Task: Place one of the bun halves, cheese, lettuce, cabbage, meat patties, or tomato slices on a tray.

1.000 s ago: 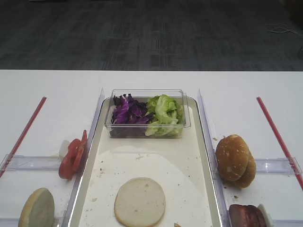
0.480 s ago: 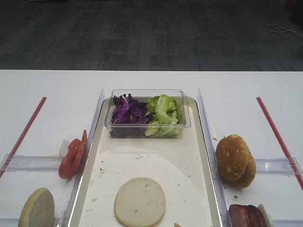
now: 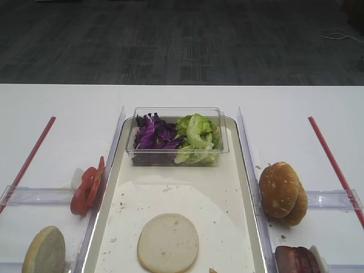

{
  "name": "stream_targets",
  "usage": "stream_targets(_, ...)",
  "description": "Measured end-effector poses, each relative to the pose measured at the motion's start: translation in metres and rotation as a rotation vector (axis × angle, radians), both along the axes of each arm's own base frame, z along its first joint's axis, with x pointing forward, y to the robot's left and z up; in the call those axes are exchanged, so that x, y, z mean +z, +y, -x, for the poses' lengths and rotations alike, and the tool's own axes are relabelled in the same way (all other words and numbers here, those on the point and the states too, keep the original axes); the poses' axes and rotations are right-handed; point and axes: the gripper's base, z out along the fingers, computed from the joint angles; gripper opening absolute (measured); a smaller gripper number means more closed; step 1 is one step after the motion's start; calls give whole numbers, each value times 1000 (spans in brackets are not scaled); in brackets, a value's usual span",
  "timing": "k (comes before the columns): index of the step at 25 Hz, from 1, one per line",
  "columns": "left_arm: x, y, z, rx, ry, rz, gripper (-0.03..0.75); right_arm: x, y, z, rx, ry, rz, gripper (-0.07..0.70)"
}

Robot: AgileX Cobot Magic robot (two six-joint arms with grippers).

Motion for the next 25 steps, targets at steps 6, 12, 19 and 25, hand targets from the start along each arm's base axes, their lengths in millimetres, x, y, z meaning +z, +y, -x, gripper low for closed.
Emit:
stream_targets(6, 0, 0, 0, 0, 0, 0, 428, 0, 0, 0, 0, 0, 0, 408)
stream_targets(12, 0, 0, 0, 0, 0, 0, 428, 0, 0, 0, 0, 0, 0, 408)
stream_targets(19, 0, 0, 0, 0, 0, 0, 428, 0, 0, 0, 0, 0, 0, 408)
stream_targets(25, 0, 0, 0, 0, 0, 0, 428, 0, 0, 0, 0, 0, 0, 408)
